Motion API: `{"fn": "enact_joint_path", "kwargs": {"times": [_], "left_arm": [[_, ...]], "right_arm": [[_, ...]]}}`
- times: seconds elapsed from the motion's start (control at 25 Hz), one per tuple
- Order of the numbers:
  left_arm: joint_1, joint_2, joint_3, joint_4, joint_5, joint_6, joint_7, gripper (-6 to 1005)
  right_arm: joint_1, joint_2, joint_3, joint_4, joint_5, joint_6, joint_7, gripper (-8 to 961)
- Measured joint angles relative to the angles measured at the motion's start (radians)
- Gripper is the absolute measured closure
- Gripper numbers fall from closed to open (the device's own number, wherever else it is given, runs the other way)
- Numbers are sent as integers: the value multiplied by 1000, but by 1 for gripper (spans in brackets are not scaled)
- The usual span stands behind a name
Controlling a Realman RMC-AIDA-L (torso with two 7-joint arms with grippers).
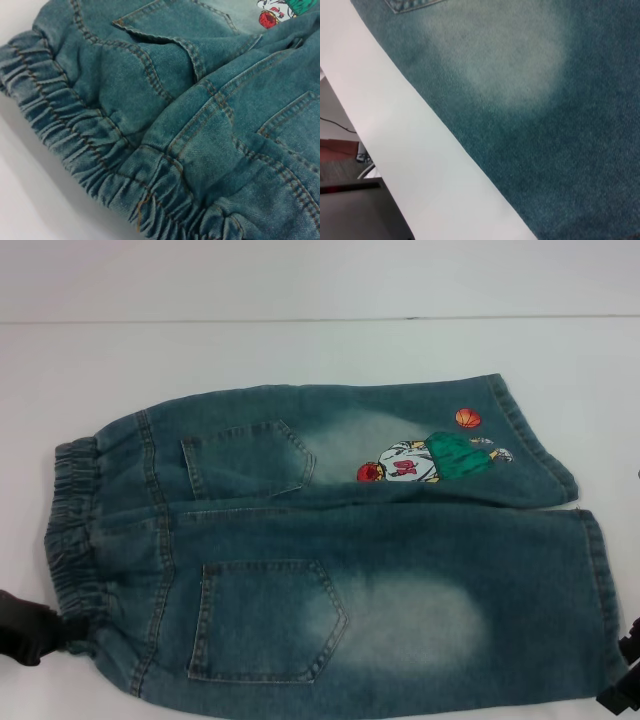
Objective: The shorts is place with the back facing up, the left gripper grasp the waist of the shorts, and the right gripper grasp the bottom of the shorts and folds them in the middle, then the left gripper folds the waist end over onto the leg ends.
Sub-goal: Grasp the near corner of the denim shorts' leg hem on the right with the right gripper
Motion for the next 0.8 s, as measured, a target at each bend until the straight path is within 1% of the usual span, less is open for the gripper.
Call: {"fn": "enact_joint_path", "kwargs": {"times": [0.24,0.68,0.8], "left_arm": [[-2,0,5,-9,0,-6,0,945],[-2,-1,7,-12,0,-10,0,945],[-3,0,7,-12,0,-11,0,944]], "right_arm": [[6,0,-7,-9,2,10,0,146],[7,5,-25,27,4,13,9,154],[9,4,-26,53,-1,17,13,206]]}}
